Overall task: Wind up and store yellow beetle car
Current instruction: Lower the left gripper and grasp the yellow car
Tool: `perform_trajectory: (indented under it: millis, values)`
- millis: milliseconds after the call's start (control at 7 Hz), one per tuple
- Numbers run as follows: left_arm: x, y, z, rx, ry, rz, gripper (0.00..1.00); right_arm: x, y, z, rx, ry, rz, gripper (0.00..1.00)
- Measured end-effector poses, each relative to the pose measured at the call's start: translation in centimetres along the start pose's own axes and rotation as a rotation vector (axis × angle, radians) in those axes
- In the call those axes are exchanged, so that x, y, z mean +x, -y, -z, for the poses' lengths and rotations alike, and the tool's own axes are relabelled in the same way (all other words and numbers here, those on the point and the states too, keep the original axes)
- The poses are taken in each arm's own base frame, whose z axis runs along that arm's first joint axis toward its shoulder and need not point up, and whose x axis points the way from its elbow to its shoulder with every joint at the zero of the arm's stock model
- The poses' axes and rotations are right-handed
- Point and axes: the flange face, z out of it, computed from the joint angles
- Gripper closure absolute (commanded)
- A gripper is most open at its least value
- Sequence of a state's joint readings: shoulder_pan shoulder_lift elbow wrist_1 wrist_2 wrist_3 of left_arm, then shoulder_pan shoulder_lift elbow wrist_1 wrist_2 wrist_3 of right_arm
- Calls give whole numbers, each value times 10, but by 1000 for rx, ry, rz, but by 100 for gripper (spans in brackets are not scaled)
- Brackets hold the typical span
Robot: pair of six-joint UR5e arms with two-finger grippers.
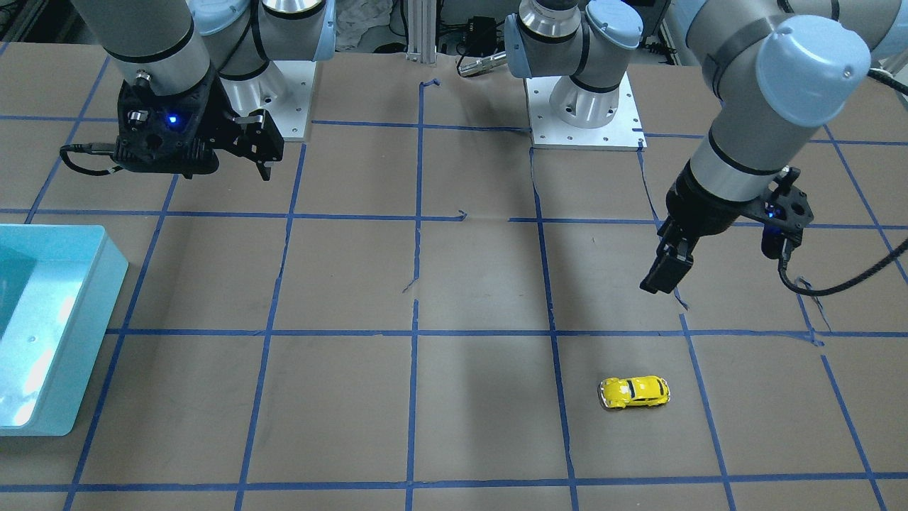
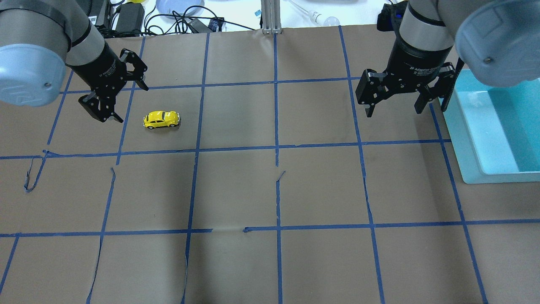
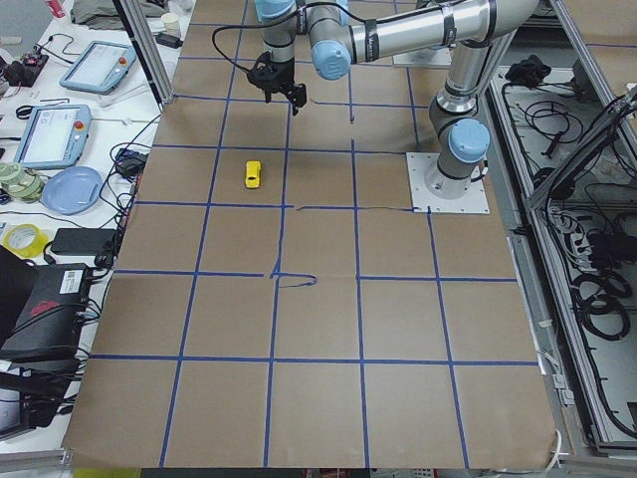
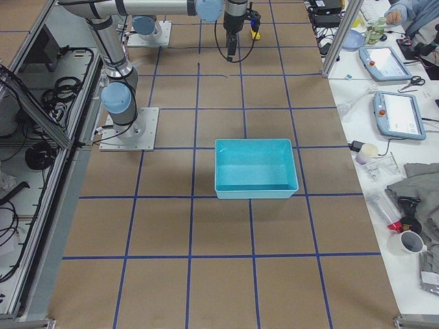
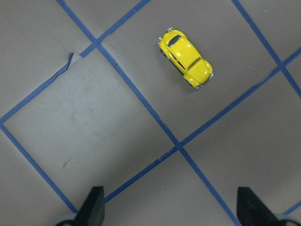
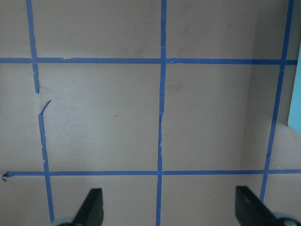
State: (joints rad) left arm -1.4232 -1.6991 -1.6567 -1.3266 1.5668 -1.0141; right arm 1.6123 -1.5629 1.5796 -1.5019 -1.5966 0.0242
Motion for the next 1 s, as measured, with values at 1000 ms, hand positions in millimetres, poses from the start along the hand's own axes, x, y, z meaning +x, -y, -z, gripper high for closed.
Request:
perform_trajectory:
  millis: [1000]
  values:
    - [66,50,-155,-41,-13,366,0,-2,0,1,3,-2,7,0]
